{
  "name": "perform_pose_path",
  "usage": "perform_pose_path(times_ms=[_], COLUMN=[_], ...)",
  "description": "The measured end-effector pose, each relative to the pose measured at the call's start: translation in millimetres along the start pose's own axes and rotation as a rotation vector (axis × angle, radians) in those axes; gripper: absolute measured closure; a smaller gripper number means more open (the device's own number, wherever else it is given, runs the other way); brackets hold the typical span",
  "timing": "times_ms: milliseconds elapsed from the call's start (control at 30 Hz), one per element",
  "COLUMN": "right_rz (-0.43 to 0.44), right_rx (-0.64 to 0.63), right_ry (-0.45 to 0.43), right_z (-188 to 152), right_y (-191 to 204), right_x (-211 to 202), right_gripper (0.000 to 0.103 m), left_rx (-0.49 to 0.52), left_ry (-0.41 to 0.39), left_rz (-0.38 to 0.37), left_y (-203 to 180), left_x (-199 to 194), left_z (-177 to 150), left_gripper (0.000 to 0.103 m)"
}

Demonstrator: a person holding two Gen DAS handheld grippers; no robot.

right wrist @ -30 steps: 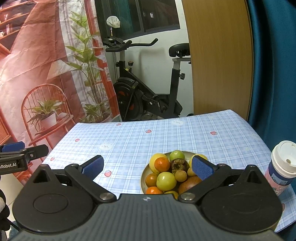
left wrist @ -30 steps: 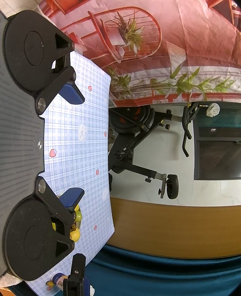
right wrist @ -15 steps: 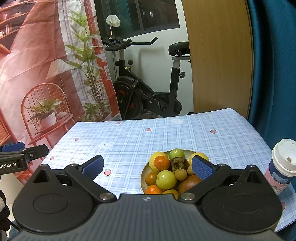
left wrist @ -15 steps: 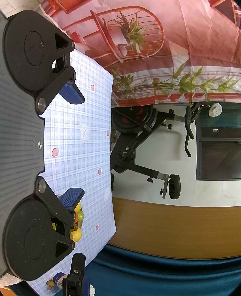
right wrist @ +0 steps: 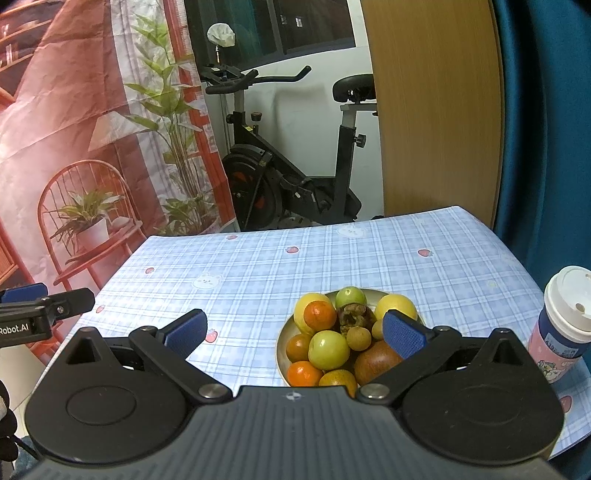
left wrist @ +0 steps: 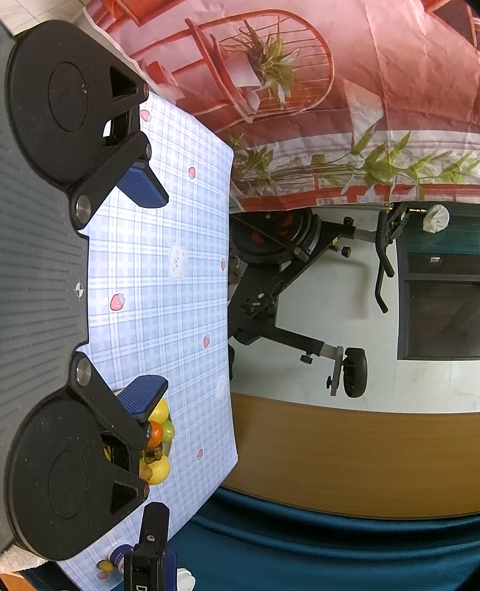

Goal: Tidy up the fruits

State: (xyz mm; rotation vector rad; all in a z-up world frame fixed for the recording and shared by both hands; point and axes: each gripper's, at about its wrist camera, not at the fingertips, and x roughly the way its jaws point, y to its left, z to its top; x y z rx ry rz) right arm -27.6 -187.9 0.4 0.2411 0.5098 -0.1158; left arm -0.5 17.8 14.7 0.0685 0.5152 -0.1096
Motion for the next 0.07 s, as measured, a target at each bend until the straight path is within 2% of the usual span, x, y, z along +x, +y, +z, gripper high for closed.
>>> perform_pose_path(times_ms=[67], right_rz=[0.0], right_rx=[0.002], right_ry=[0.002], right_z=[-0.3], right_y=[-0.5], right_x=[0.3], right_gripper=[0.0], left_rx=[-0.002], left_ry=[0.003], left_rz=[-0.002], left_y=[0.2], left_x=[0.6], left_z=[0.0], left_gripper=[0.005])
